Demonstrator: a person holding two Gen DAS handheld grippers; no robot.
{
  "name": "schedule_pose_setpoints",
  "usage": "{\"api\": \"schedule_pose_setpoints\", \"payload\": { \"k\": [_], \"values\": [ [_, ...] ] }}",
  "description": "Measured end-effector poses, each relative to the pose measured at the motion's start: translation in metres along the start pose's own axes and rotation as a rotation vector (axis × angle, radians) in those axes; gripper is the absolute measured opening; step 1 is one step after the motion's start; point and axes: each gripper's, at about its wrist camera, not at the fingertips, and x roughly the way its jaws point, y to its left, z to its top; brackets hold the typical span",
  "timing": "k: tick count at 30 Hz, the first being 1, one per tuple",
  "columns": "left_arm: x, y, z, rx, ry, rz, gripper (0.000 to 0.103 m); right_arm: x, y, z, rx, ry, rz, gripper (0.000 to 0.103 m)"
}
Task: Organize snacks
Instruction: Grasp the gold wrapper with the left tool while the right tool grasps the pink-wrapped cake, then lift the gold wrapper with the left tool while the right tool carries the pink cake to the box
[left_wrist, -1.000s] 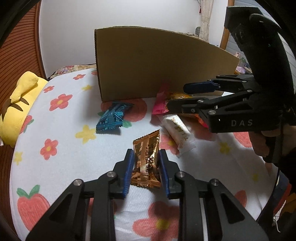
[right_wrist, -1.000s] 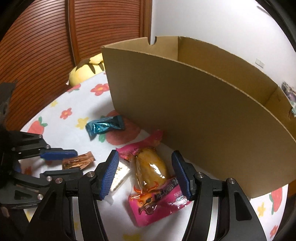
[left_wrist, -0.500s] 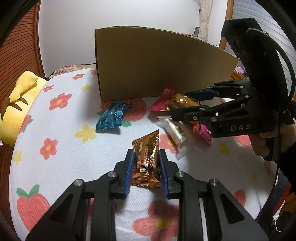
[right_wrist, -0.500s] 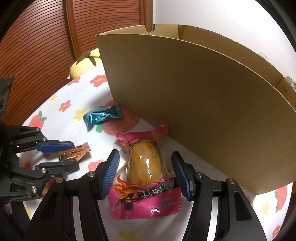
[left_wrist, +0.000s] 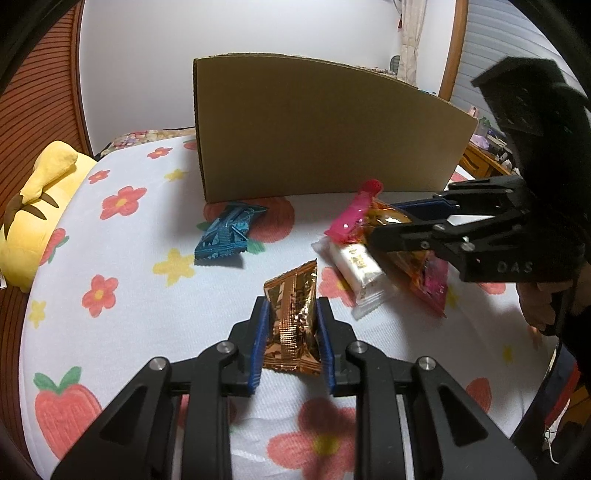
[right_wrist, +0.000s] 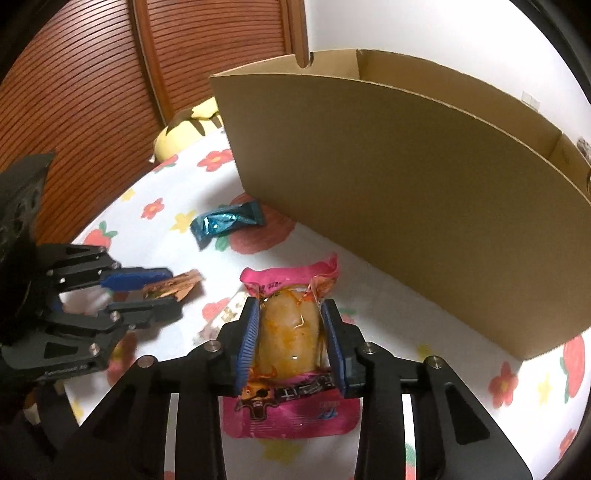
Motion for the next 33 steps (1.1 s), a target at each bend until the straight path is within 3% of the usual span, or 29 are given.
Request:
{"api": "schedule_pose_setpoints", "payload": {
  "k": [17,33],
  "values": [
    [-0.001,-0.002,-0.001,0.006,-0.008,0.008,0.023,-0.027,-0.003,-0.026,0.063,-0.053,0.003,0.033],
    [-0.006,-0.003,0.001,0.004,-0.021,0.031,0.022,-0.075,-0.023,-0.058,0.205,-0.168,0.009,0.033]
  ]
}}
